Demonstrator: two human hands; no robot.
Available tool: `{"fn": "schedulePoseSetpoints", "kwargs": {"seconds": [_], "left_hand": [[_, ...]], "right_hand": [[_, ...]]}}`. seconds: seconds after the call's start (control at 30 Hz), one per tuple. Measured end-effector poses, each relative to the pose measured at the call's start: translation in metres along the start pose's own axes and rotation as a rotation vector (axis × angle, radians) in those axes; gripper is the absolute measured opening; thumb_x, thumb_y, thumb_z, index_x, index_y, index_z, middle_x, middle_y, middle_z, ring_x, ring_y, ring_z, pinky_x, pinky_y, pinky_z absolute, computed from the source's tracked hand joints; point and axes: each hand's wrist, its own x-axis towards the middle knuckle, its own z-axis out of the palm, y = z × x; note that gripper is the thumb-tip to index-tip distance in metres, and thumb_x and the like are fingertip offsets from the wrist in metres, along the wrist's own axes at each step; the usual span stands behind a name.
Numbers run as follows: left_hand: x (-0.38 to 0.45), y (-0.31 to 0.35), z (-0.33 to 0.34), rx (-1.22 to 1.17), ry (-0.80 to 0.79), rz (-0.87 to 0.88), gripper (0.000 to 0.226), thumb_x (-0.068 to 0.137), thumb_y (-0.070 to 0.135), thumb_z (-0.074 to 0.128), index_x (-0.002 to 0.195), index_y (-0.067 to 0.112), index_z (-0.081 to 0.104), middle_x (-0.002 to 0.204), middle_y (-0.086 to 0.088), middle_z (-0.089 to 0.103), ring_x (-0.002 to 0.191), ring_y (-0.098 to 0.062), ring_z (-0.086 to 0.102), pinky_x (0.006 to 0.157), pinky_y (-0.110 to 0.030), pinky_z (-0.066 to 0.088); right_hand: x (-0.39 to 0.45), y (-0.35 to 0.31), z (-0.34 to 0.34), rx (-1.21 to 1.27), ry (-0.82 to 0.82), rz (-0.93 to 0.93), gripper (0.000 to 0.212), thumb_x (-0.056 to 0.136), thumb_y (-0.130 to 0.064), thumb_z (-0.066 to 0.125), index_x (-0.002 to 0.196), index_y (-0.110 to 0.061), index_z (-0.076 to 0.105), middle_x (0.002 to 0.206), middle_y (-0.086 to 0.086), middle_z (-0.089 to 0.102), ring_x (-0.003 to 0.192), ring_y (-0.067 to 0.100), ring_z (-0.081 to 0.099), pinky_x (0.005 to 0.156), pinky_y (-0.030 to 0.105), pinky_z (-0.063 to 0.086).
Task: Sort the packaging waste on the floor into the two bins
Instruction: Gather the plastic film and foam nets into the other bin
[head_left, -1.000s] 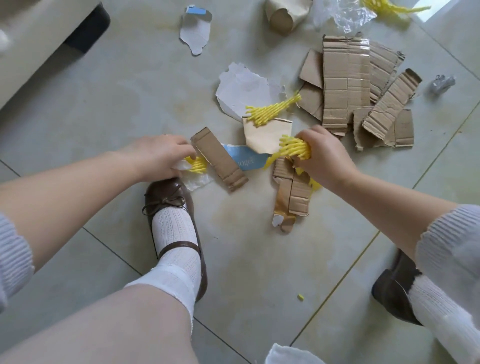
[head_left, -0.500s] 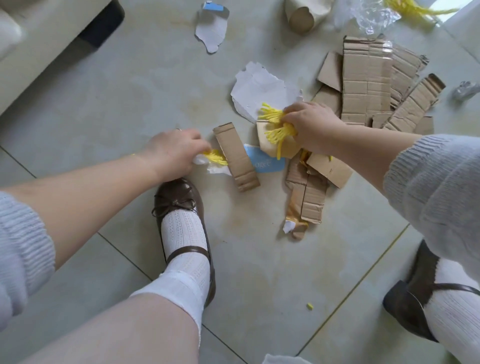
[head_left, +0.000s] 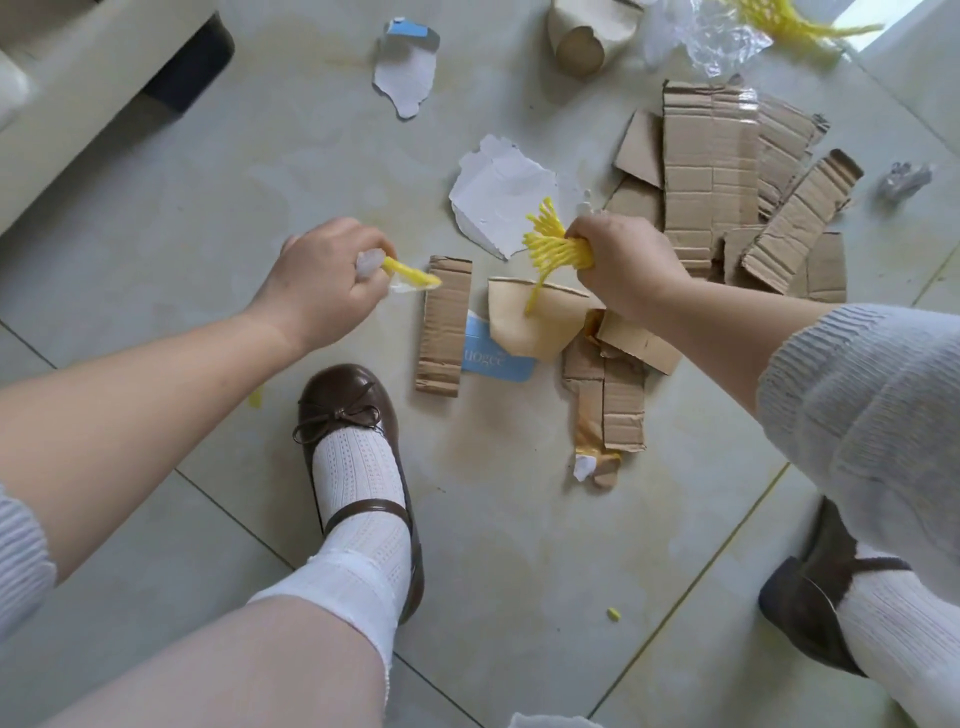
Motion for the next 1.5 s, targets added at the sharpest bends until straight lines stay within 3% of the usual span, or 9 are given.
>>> {"fn": "schedulePoseSetpoints", "kwargs": {"seconds": [0.1,0.23,0.43,0.83,0.97,1.07,1.27,1.4,1.5], "left_hand": [[0.008,0.019,-0.002,-0.034,0.026,0.03,0.036,0.078,0.04,0.048,0.09,0.009,0.062,0.087,-0.01,0.057,0.086,-0.029,0.052,0.074,-0.035,0.041],[0.023,0.06,-0.011,-0.021,0.032,0.101,0.035,0.079,0.04,0.07,0.083,0.006,0.061,0.081,-0.006,0.049,0.08,-0.025,0.049,0.067,-0.034,0.038],[0.055,0.18,-0.062,0.035,0.078,0.35,0.026,0.082,0.023,0.068,0.101,0.005,0.061,0.094,-0.018,0.065,0.085,-0.035,0.057,0.067,-0.031,0.034],[0.033,0.428,-0.14,0.423,-0.001,0.828,0.03,0.089,0.021,0.05,0.116,0.032,0.059,0.113,0.001,0.062,0.094,-0.022,0.058,0.066,-0.028,0.04],[0.014,0.497,-0.121,0.485,-0.037,0.868,0.028,0.09,0.022,0.05,0.114,0.031,0.06,0.115,0.001,0.061,0.1,-0.025,0.059,0.069,-0.029,0.046],[0.0,0.548,-0.092,0.47,-0.089,0.91,0.027,0.09,0.018,0.05,0.113,0.024,0.063,0.113,-0.002,0.061,0.104,-0.025,0.058,0.066,-0.026,0.037],[-0.012,0.632,-0.001,0.214,-0.233,1.001,0.025,0.085,0.018,0.058,0.107,0.025,0.065,0.108,-0.003,0.063,0.097,-0.028,0.062,0.084,-0.038,0.052],[-0.019,0.667,0.065,0.075,-0.21,1.047,0.035,0.085,0.026,0.061,0.12,0.026,0.058,0.118,-0.004,0.056,0.105,-0.027,0.056,0.084,-0.033,0.047],[-0.014,0.689,0.113,-0.024,-0.221,0.972,0.035,0.087,0.025,0.06,0.122,0.025,0.057,0.121,-0.003,0.054,0.106,-0.026,0.054,0.08,-0.029,0.042]], "right_hand": [[-0.011,0.0,-0.022,0.094,0.068,0.013,0.048,0.082,-0.006,0.051,0.128,-0.019,0.047,0.121,0.011,0.057,0.11,0.033,0.052,0.076,0.033,0.037],[-0.033,0.008,-0.067,0.116,0.048,-0.004,0.063,0.085,-0.012,0.054,0.144,-0.022,0.032,0.134,0.011,0.047,0.12,0.033,0.048,0.093,0.037,0.041],[-0.082,0.059,-0.173,0.002,0.198,0.003,0.032,0.084,-0.018,0.06,0.116,-0.018,0.064,0.111,0.012,0.057,0.104,0.033,0.056,0.082,0.035,0.046],[-0.268,0.167,-0.309,0.015,0.448,0.35,0.02,0.087,-0.017,0.057,0.106,-0.016,0.065,0.102,0.012,0.068,0.095,0.033,0.062,0.072,0.034,0.043],[-0.346,0.206,-0.321,0.114,0.51,0.511,0.021,0.088,-0.017,0.058,0.109,-0.014,0.063,0.102,0.012,0.068,0.097,0.032,0.06,0.074,0.033,0.04],[-0.401,0.239,-0.318,0.203,0.602,0.652,0.017,0.088,-0.015,0.057,0.103,-0.014,0.063,0.093,0.01,0.067,0.094,0.031,0.06,0.068,0.03,0.035],[-0.458,0.307,-0.276,0.543,0.86,0.892,0.016,0.083,-0.016,0.063,0.098,-0.019,0.062,0.089,0.009,0.068,0.09,0.033,0.063,0.078,0.039,0.051],[-0.45,0.34,-0.244,0.744,0.962,0.977,0.035,0.083,-0.016,0.062,0.117,-0.017,0.051,0.084,-0.001,0.056,0.079,0.024,0.056,0.065,0.029,0.042],[-0.426,0.361,-0.229,0.875,0.963,0.983,0.049,0.085,-0.012,0.059,0.129,-0.021,0.041,0.104,0.004,0.058,0.087,0.023,0.056,0.07,0.029,0.043]]}}
